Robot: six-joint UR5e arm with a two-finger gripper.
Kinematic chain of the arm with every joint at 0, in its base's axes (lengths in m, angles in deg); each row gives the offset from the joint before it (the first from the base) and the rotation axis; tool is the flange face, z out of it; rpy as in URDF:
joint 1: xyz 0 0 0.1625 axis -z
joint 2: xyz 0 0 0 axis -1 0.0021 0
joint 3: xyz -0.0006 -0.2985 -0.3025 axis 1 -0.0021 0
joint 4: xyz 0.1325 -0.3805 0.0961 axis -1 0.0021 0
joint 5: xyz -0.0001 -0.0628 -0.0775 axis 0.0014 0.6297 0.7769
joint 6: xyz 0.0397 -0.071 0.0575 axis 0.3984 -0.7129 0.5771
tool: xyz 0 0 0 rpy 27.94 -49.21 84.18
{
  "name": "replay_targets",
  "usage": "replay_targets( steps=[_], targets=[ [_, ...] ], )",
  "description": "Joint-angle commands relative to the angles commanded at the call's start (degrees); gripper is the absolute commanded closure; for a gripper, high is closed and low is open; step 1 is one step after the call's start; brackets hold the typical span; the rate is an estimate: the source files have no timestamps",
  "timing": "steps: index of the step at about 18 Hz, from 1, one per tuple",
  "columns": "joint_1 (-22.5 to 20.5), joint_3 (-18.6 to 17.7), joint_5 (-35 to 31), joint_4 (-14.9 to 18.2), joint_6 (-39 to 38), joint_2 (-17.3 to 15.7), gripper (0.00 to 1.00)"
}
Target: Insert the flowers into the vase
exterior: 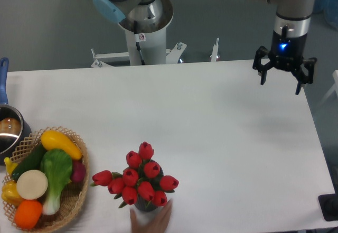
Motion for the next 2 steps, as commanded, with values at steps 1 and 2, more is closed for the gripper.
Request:
replay_targets(
  steps=[1, 2],
  targets=[
    [0.2, 1.1, -0.4, 1.5, 0.0, 0.4, 0.0],
    [0.3, 1.9, -0.5, 2.6, 0.0, 0.9, 0.0]
  ],
)
